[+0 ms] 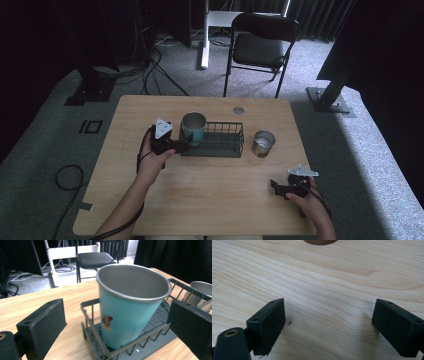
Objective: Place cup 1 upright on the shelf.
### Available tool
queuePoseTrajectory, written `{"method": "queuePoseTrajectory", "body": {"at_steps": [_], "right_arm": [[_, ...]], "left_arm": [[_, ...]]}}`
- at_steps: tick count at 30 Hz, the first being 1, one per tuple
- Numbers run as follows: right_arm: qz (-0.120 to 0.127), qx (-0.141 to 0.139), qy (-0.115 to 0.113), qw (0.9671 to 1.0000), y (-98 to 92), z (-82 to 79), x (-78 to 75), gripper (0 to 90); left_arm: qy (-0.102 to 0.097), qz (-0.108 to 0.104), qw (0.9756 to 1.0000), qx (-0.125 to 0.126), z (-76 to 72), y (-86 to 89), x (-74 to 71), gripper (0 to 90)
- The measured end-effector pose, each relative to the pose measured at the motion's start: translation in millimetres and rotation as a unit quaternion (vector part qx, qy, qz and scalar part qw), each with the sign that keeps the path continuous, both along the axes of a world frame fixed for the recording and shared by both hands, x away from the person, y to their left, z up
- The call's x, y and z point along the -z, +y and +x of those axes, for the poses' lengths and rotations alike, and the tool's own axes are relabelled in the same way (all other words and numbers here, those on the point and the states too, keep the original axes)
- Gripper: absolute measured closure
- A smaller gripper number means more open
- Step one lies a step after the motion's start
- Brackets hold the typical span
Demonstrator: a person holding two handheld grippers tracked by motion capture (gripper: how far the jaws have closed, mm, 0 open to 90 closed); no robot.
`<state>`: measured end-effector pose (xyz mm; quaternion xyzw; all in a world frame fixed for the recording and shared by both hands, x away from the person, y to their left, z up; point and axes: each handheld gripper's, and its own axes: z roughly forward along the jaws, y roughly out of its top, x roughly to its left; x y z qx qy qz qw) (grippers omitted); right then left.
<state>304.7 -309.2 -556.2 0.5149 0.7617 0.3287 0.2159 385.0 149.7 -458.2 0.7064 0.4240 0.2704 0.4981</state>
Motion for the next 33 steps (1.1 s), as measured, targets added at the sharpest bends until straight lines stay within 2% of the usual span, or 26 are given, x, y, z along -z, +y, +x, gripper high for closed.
{"method": "queuePoseTrajectory", "body": {"at_steps": [12, 33], "right_arm": [[0.0, 0.0, 0.0, 1.0, -0.1, 0.0, 0.0, 11.2], [-0.001, 0.0, 0.0, 1.0, -0.1, 0.0, 0.0, 11.3]], "left_arm": [[0.006, 0.002, 0.9998, -0.018, -9.6, 22.8, 6.8, 2.7], [0.037, 0.007, 0.9981, -0.05, -25.3, 63.0, 32.8, 2.7]]}}
